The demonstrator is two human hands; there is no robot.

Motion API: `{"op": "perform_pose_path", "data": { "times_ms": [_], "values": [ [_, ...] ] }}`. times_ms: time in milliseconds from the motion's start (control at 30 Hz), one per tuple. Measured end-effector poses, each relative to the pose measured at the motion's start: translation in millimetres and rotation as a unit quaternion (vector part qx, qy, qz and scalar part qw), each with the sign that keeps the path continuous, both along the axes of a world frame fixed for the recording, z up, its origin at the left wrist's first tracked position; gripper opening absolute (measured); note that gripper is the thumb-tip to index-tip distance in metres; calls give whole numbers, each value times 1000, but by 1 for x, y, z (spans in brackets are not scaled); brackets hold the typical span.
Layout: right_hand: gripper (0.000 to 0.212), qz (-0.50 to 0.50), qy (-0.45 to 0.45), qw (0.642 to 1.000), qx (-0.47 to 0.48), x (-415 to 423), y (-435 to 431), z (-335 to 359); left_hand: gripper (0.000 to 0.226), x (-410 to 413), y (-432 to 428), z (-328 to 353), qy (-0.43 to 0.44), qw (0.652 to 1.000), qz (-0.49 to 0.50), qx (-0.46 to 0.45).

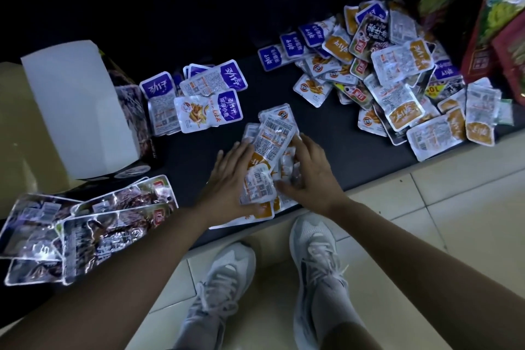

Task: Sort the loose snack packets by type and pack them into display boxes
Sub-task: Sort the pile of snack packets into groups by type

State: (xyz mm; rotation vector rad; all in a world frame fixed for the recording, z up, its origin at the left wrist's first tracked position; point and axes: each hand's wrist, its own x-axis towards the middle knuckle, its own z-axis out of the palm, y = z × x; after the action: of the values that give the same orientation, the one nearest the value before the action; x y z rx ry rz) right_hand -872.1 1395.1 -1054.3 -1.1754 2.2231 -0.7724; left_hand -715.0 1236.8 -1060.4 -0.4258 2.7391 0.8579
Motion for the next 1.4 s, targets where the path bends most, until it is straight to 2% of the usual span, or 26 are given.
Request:
{"op": "perform_pose_path", "data": {
  "times_ms": [100,167,333,433,500,567,633,700,767,867,967,1100,1167,1267,1400],
  "values": [
    [92,-5,-11,1000,-15,-6,2,5,128,-16,6,11,11,1000,12,-5],
    [85,-19,-10,999,-26,-20,3,9,117,-22,1,21,37,998,23,-40],
    [66,-71,97,992,-28,-78,6,16,69,-51,-13,34,140,985,24,-93],
    [67,-115,186,976,15,-117,13,10,53,-92,-10,34,162,981,2,-109],
    [71,-162,211,961,71,-135,20,3,54,-123,-6,31,149,982,-14,-119],
    [74,-204,190,953,120,-142,27,-4,57,-145,-3,23,111,986,-23,-123],
    [75,-196,174,955,137,-139,34,-9,57,-156,0,11,68,988,-28,-133],
    [73,-153,187,964,111,-131,39,-13,55,-157,4,5,63,988,-26,-139],
    [74,-117,197,971,67,-123,43,-14,52,-159,9,4,99,981,-21,-163],
    [73,-120,199,972,23,-126,46,-13,36,-171,13,4,136,968,5,-211],
    [71,-129,209,969,26,-136,50,-14,41,-184,14,5,122,967,54,-219],
    [66,-77,192,978,19,-141,51,-11,47,-194,12,4,92,963,119,-222],
    [63,-71,185,980,20,-140,51,-9,39,-201,8,7,99,959,139,-224],
    [57,-80,167,983,11,-138,50,-10,21,-210,0,13,110,957,129,-233],
    [52,-91,163,982,-2,-131,49,-7,33,-207,1,9,76,970,109,-202]
  ]
}}
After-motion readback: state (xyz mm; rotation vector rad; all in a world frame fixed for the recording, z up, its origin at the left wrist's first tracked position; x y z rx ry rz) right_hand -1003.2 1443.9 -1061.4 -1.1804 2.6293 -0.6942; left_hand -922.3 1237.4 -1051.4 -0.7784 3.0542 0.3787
